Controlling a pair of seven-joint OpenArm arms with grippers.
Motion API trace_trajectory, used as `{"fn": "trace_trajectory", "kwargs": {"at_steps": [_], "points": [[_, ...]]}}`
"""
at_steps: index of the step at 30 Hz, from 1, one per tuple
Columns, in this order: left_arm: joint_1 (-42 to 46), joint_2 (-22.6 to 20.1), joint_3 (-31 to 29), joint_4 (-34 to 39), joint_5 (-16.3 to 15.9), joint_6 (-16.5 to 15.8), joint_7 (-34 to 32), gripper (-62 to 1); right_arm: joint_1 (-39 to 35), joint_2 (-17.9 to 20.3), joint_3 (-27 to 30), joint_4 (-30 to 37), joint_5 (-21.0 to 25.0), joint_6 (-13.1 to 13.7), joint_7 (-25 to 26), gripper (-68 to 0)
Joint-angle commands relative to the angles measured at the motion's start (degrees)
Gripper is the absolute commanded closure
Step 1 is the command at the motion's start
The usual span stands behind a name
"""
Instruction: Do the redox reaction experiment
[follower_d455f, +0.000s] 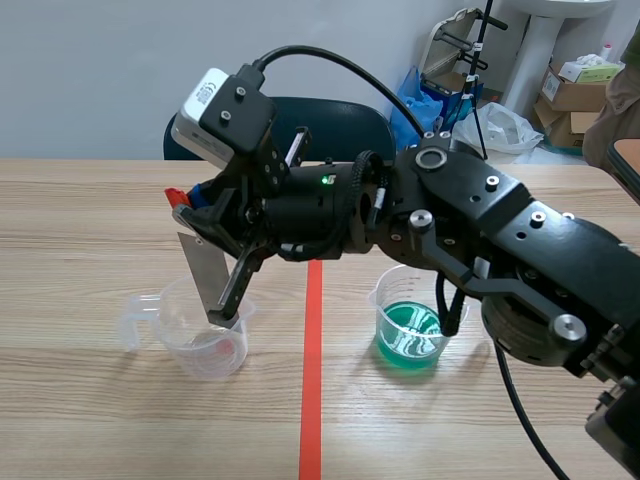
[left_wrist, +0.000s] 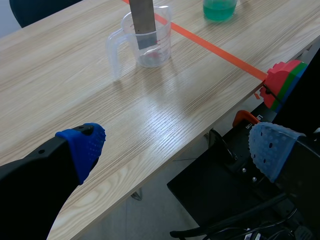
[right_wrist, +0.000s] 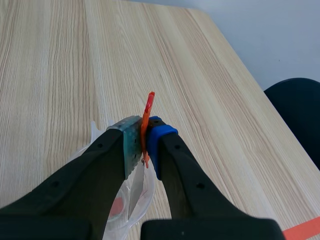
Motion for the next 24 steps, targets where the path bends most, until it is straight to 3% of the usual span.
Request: {"fn": "trace_trajectory", "kwargs": {"at_steps": [1, 8, 10, 13, 16, 18, 21, 24], "points": [[0.1, 0.3, -0.3, 0.3, -0.6, 0.1, -1.0, -61.5, 0.9, -0.2, -0.3, 0.6, 0.8, -0.3, 0.9, -0.6], [0.1, 0.3, -0.3, 0.3, -0.6, 0.1, -1.0, -61.5, 0.9, -0.2, -0.3, 0.6, 0.8, -0.2, 0.9, -0.7], [0.1, 0.3, -0.3, 0.3, -0.6, 0.1, -1.0, -61.5, 0.9, -0.2, -0.3, 0.6, 0.8, -0.2, 0.9, -4.7], [0.1, 0.3, -0.3, 0.3, -0.6, 0.1, -1.0, -61.5, 0.9, -0.2, -0.3, 0.6, 0.4, 2.1, 0.9, -20.7], [0.1, 0.3, -0.3, 0.3, -0.6, 0.1, -1.0, -61.5, 0.9, -0.2, -0.3, 0.6, 0.3, 6.7, 0.9, -45.3], [0.1, 0.3, -0.3, 0.3, -0.6, 0.1, -1.0, -61.5, 0.9, -0.2, -0.3, 0.6, 0.4, 8.9, 0.9, -58.1], [0.1, 0.3, -0.3, 0.3, -0.6, 0.1, -1.0, -61.5, 0.9, -0.5, -0.3, 0.6, -0.7, 9.4, 0.4, -67.6], [0.1, 0.3, -0.3, 0.3, -0.6, 0.1, -1.0, -61.5, 0.8, -1.0, -0.9, 0.6, -1.3, 9.4, -2.3, -67.9]]}}
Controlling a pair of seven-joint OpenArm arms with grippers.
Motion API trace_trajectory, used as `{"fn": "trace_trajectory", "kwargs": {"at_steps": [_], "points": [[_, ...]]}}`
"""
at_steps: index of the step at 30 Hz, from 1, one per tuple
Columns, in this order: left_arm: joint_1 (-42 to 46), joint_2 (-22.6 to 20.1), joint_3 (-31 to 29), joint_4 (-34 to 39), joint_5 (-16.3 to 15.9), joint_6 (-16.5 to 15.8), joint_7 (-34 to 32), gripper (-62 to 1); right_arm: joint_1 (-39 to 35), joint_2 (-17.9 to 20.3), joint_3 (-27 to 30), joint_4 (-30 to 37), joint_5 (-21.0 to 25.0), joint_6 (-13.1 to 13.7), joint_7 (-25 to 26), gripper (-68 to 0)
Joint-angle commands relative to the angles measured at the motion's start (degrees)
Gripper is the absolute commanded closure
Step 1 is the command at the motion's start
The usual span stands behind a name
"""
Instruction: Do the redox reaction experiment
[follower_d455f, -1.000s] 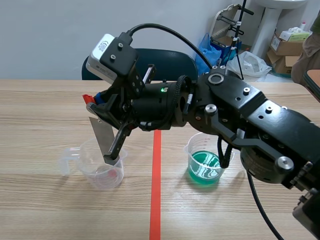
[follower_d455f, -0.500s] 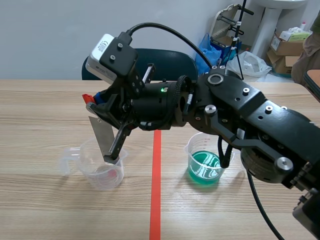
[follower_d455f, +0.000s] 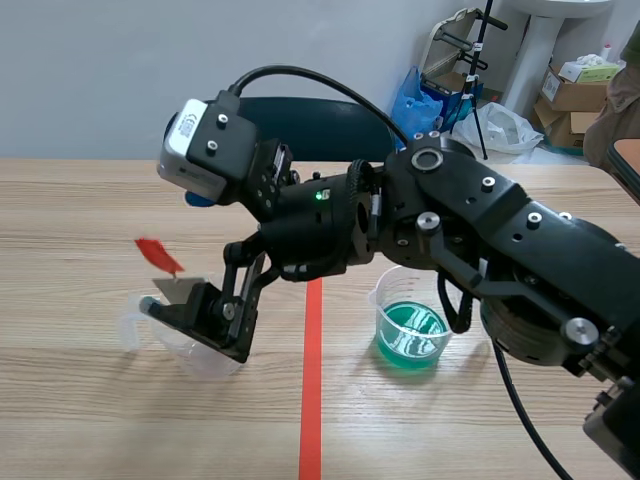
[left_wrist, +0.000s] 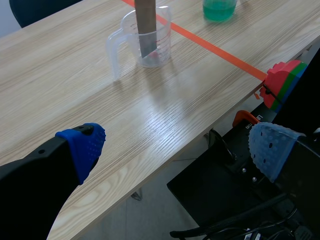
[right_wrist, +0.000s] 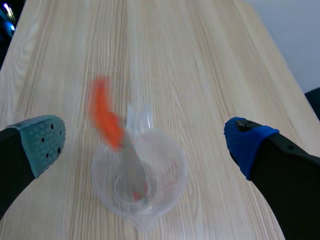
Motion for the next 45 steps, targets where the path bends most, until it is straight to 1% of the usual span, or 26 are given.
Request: {"fn": "trace_trajectory", "kwargs": {"at_steps": [1, 8, 45], "points": [[0.1, 0.3, -0.3, 0.3, -0.6, 0.1, -1.0, -61.5, 0.8, -0.7, -0.8, 0.6, 0.0, 0.3, 0.3, -67.9], [0.1, 0.3, -0.3, 0.3, -0.6, 0.1, -1.0, -61.5, 0.8, -0.7, -1.8, 0.6, -0.4, 0.3, 0.0, -67.9], [0.1, 0.3, -0.3, 0.3, -0.6, 0.1, -1.0, -61.5, 0.8, -0.7, -1.8, 0.6, -0.4, 0.3, -0.2, -67.9]]}}
